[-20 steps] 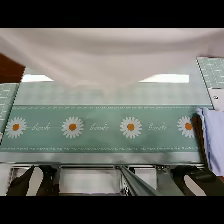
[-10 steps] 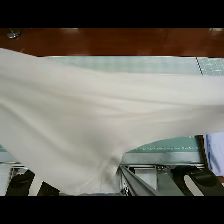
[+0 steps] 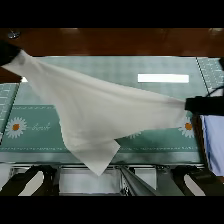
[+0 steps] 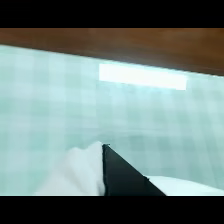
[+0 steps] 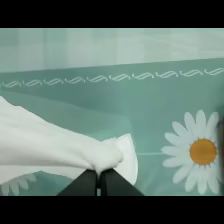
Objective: Fold the shirts.
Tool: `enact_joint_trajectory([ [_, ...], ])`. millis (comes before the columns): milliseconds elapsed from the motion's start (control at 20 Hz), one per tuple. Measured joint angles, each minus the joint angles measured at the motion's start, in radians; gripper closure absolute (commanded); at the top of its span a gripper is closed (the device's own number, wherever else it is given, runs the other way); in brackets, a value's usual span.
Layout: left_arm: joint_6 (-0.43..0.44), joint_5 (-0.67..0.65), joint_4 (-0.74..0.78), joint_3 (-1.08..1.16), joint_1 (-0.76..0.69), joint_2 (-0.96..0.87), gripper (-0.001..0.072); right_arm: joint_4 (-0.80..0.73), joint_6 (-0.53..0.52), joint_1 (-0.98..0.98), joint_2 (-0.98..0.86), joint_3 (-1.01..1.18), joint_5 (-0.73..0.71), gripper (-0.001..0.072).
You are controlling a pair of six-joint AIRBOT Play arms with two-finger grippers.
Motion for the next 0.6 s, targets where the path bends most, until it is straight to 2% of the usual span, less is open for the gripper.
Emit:
enact_joint_trajectory([
  [150,0.0,0.095,-0.021,-0.016,-0.076,-0.137,0.0675,0.047,0.013,-0.049,-0.243,0.023,-0.167,0.0692],
  [200,0.0,0.114,-0.028,-0.019,-0.097,-0.175,0.0626,0.085,0.001,-0.066,-0.323,0.055,-0.206,0.0681],
  [250,0.0,0.126,-0.042,-0.02,-0.117,-0.211,0.0335,0.135,-0.018,-0.081,-0.408,0.097,-0.229,0.0424],
  [300,0.0,0.149,-0.054,-0.021,-0.134,-0.24,0.0014,0.192,-0.035,-0.097,-0.487,0.147,-0.241,0.0106],
  [350,-0.004,0.143,-0.061,-0.023,-0.148,-0.267,0.0005,0.245,-0.051,-0.113,-0.553,0.196,-0.245,0.0083],
  [450,-0.008,0.132,-0.07,-0.022,-0.157,-0.298,0.0006,0.345,-0.086,-0.151,-0.657,0.302,-0.206,0.0084],
  [600,-0.023,-0.021,-0.039,-0.017,-0.097,-0.319,0.0006,0.417,-0.159,-0.24,-0.717,0.428,-0.088,0.0084],
])
